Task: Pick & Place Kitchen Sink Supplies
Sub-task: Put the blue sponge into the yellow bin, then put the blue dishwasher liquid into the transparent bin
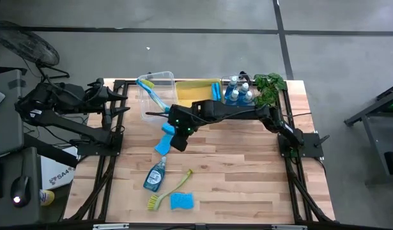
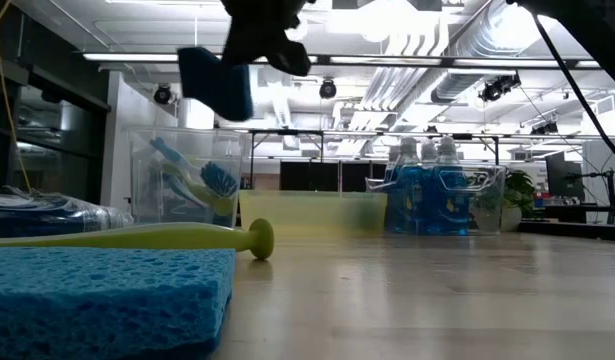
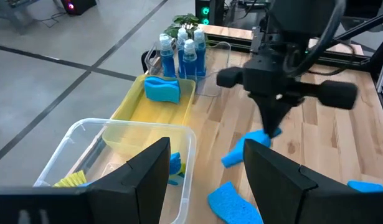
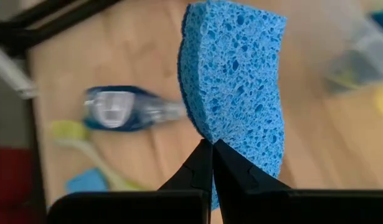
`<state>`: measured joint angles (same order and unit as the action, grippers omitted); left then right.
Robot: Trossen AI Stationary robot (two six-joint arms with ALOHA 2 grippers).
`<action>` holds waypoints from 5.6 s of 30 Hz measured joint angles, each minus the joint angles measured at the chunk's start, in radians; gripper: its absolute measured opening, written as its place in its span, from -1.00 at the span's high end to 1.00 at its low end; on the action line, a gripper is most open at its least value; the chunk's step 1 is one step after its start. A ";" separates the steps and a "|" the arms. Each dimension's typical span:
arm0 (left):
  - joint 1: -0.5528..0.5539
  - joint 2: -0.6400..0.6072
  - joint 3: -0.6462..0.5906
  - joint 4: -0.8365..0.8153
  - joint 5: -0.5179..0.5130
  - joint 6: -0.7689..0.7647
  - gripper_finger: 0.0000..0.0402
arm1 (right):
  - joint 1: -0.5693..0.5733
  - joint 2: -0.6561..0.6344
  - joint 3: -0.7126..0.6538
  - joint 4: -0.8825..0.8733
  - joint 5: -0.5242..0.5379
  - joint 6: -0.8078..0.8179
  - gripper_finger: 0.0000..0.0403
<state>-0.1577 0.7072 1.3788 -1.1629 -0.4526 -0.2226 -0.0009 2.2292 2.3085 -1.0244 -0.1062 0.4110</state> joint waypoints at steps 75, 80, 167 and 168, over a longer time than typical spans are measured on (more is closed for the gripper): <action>0.000 0.004 0.000 -0.013 -0.225 -0.224 0.00 | -0.109 -1.028 -1.360 1.182 0.412 0.059 1.00; 0.000 0.004 0.000 -0.009 -0.303 -0.283 0.00 | -0.162 -0.990 -1.305 1.156 0.450 0.134 1.00; 0.000 0.159 0.000 -0.044 -0.255 -0.219 0.00 | -0.510 -0.428 -0.997 0.730 0.080 0.464 0.56; 0.000 0.159 0.000 -0.044 -0.255 -0.219 0.00 | -0.510 -0.428 -0.997 0.732 0.080 0.464 0.56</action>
<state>-0.1577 0.8665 1.3788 -1.2072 -0.7074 -0.4416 -0.5110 1.8008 1.3113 -0.2927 -0.0263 0.8749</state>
